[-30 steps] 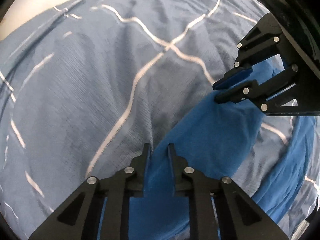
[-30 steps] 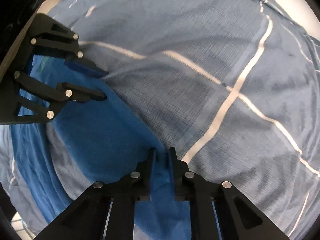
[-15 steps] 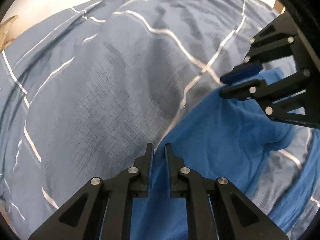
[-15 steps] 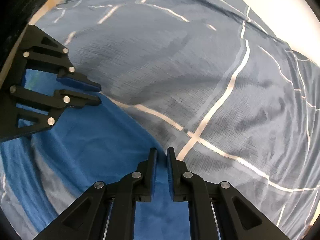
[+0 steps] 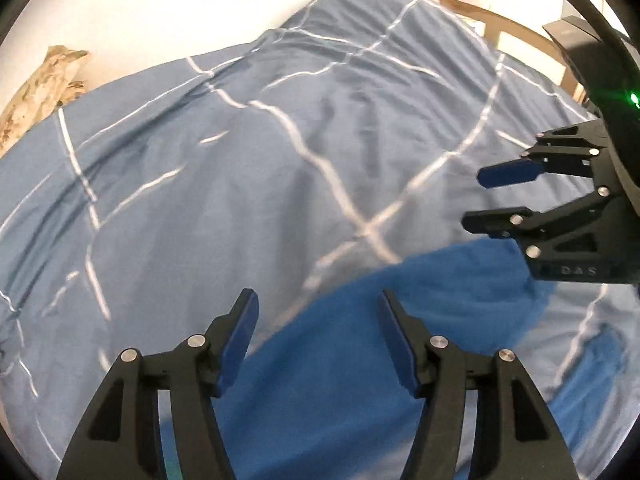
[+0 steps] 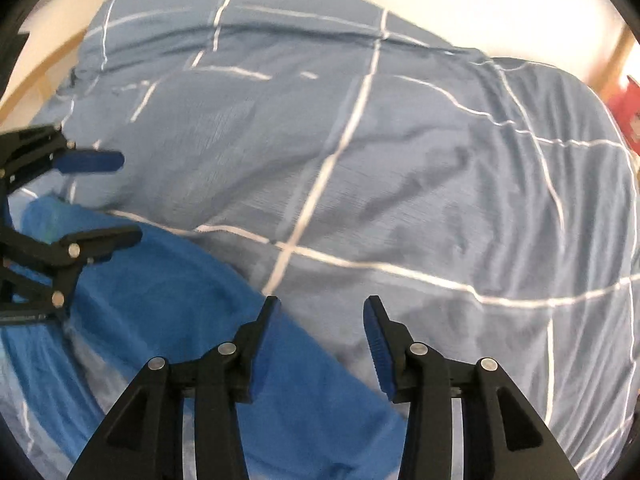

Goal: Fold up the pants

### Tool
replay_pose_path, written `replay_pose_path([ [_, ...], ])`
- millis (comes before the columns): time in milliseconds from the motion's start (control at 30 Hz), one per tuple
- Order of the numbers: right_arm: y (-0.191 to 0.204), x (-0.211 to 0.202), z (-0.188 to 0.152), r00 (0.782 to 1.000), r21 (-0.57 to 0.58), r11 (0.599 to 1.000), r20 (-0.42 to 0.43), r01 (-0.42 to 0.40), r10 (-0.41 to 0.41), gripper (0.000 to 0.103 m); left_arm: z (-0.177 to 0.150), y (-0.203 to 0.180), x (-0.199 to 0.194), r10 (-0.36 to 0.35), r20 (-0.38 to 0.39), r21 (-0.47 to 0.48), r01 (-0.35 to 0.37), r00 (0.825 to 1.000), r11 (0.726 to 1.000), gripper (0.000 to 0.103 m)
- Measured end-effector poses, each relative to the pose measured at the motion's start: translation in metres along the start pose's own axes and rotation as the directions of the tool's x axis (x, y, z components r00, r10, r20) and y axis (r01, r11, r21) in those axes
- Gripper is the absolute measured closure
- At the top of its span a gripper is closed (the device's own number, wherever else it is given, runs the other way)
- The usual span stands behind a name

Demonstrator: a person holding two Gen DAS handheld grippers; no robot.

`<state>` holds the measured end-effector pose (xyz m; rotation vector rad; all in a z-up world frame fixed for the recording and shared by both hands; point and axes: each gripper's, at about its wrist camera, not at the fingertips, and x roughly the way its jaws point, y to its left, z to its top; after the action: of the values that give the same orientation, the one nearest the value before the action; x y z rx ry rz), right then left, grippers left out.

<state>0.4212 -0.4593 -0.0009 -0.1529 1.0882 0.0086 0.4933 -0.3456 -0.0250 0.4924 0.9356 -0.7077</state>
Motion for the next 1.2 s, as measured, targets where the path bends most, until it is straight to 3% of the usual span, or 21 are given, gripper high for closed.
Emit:
replay_pose_path([
  [133, -0.027, -0.016, -0.036, 0.999, 0.033, 0.999, 0.016, 0.03, -0.031, 0.06, -0.007, -0.046, 0.006, -0.039, -0.015, 0.03, 0.039, 0.999, 0.999, 0.043],
  [300, -0.059, -0.009, -0.069, 0.999, 0.104, 0.993, -0.018, 0.052, -0.05, 0.06, -0.018, -0.076, 0.033, -0.084, -0.09, -0.003, 0.084, 0.992, 0.996, 0.043],
  [533, -0.082, 0.018, -0.112, 0.998, 0.221, 0.975, -0.058, 0.02, -0.008, 0.06, -0.024, -0.099, 0.055, -0.059, -0.137, 0.028, 0.063, 0.989, 0.998, 0.043],
  [767, -0.095, 0.041, -0.119, 0.997, 0.319, 0.947, -0.046, -0.041, 0.059, 0.061, -0.026, -0.106, 0.062, -0.035, -0.145, 0.041, 0.041, 0.989, 0.998, 0.043],
  [867, -0.095, 0.047, -0.119, 0.994, 0.347, 0.934, -0.038, -0.079, 0.098, 0.07, -0.029, -0.106, 0.063, -0.034, -0.151, 0.026, 0.039, 0.988, 0.999, 0.043],
  [933, -0.095, 0.05, -0.12, 0.994, 0.344, 0.936, -0.047, -0.077, 0.099, 0.083, -0.029, -0.109, 0.063, -0.026, -0.154, 0.015, 0.029, 0.988, 0.999, 0.043],
  [1033, -0.095, 0.04, -0.118, 0.997, 0.326, 0.944, -0.034, -0.059, 0.075, 0.088, -0.026, -0.114, 0.058, -0.046, -0.138, -0.008, 0.045, 0.989, 0.999, 0.043],
  [1133, -0.092, 0.019, -0.111, 1.0, 0.266, 0.964, 0.001, 0.022, -0.023, 0.089, -0.018, -0.122, 0.055, -0.045, -0.105, -0.015, 0.044, 0.993, 0.999, 0.043],
  [1167, -0.094, 0.013, -0.105, 0.997, 0.239, 0.968, 0.013, 0.073, -0.079, 0.092, -0.016, -0.124, 0.055, -0.048, -0.098, -0.021, 0.046, 0.994, 0.999, 0.043],
  [1200, -0.097, 0.012, -0.101, 0.994, 0.23, 0.968, 0.01, 0.103, -0.108, 0.102, -0.014, -0.126, 0.057, -0.053, -0.094, -0.029, 0.05, 0.994, 0.998, 0.043],
])
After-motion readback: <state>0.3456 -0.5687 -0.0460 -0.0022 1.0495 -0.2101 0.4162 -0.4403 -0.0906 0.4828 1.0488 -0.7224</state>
